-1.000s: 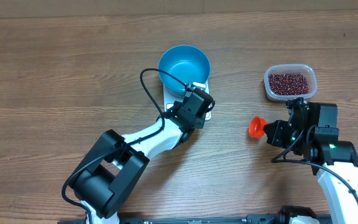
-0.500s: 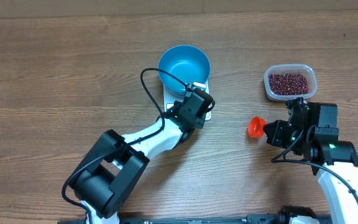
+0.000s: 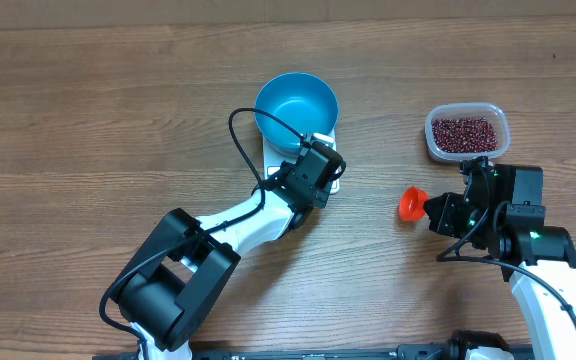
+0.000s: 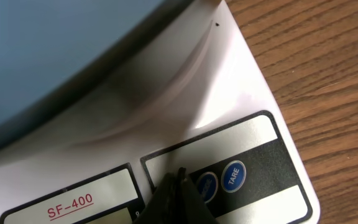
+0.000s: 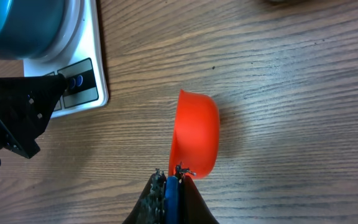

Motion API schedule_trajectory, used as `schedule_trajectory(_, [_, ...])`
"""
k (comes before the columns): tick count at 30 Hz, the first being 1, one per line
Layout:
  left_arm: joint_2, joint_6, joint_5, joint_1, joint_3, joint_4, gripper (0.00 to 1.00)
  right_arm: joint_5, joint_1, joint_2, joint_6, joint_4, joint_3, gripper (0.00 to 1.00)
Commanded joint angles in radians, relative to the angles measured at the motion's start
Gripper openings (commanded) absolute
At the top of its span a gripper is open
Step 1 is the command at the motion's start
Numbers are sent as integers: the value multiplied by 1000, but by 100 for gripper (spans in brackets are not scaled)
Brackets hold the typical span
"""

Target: Scoop item into bowl and weigh 150g on scale

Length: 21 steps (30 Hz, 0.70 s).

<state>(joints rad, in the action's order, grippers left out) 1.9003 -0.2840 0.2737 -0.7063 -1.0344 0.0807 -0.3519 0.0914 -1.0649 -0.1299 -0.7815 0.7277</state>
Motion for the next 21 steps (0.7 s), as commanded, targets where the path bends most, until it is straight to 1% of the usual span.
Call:
schedule_trajectory(1, [31,19,-13,-1,3,13,4,-9,4,16,7,8,32,4])
schedule_trajectory(21, [42,19,-16,-1,3,9,4,-8,4,16,7,10,32,4])
